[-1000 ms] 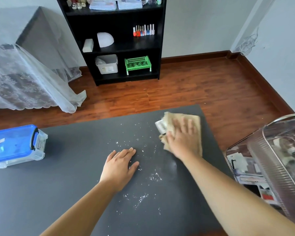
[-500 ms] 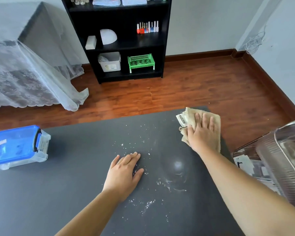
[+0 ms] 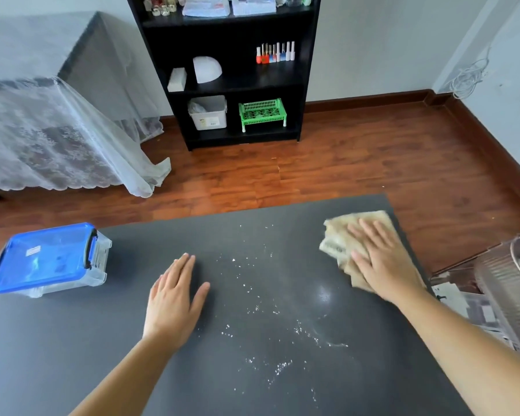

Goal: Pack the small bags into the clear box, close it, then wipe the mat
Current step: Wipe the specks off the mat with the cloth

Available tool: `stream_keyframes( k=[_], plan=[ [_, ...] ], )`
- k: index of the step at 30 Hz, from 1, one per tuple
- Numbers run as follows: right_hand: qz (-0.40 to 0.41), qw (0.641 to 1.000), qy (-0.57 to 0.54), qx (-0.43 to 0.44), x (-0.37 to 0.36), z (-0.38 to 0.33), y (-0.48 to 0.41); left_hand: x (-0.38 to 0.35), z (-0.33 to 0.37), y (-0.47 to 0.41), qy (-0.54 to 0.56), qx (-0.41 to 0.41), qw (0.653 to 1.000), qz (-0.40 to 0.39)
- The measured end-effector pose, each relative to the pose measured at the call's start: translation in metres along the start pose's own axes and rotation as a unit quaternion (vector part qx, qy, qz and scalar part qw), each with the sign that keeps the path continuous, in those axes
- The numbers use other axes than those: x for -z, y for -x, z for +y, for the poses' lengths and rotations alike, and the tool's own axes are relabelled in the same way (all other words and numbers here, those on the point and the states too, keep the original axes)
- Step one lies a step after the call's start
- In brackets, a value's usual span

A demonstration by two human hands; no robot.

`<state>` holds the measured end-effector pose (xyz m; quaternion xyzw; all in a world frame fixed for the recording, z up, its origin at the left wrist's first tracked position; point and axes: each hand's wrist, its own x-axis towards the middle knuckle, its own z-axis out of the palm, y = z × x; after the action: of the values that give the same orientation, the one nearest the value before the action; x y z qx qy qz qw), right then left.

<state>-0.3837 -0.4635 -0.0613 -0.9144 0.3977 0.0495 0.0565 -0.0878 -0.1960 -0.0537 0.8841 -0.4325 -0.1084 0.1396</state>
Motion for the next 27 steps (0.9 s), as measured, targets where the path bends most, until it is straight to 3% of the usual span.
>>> stream_keyframes(
  k=[2,4,5,7,9,12,14,16,19,21,23,25,27],
  plan=[
    [0.019,0.986,-0.008,-0.167,0.006,-0.023,-0.036,-0.002,-0.010,0.001,-0.002,0.022,1.000,-0.002],
    [0.027,0.969,-0.073,-0.236,0.012,-0.068,-0.064,-0.006,-0.017,0.005,0.014,0.029,0.999,-0.005],
    [0.024,0.976,-0.084,-0.199,0.009,-0.095,-0.071,-0.008,-0.020,0.006,0.030,0.026,0.999,-0.005],
    [0.019,0.996,-0.074,-0.048,-0.004,-0.152,-0.066,-0.011,-0.022,0.009,0.059,0.019,0.998,0.001],
    [-0.007,0.992,-0.069,0.103,-0.015,-0.188,-0.040,-0.012,-0.022,0.010,0.071,0.016,0.997,0.015],
    [-0.031,0.962,-0.076,0.261,-0.017,-0.162,-0.022,-0.013,-0.022,0.012,0.068,0.007,0.997,0.027],
    [-0.019,0.958,-0.071,0.277,-0.011,-0.114,-0.027,-0.015,-0.021,0.013,0.060,0.003,0.998,0.031],
    [0.015,0.977,-0.070,0.201,-0.003,-0.064,-0.037,-0.016,-0.021,0.013,0.051,0.000,0.998,0.034],
    [0.094,0.991,-0.081,-0.046,0.000,-0.012,-0.048,-0.017,-0.022,0.013,0.041,-0.006,0.998,0.041],
    [0.087,0.968,-0.074,-0.225,-0.002,-0.023,-0.060,-0.017,-0.022,0.012,0.037,-0.008,0.998,0.045],
    [0.076,0.938,-0.115,-0.318,0.001,-0.067,-0.068,-0.017,-0.023,0.013,0.036,-0.014,0.998,0.047],
    [0.069,0.966,-0.110,-0.222,-0.006,-0.125,-0.066,-0.017,-0.024,0.013,0.035,-0.015,0.998,0.048],
    [0.054,0.995,-0.089,-0.011,-0.017,-0.178,-0.050,-0.017,-0.024,0.014,0.036,-0.015,0.998,0.047]
  ],
)
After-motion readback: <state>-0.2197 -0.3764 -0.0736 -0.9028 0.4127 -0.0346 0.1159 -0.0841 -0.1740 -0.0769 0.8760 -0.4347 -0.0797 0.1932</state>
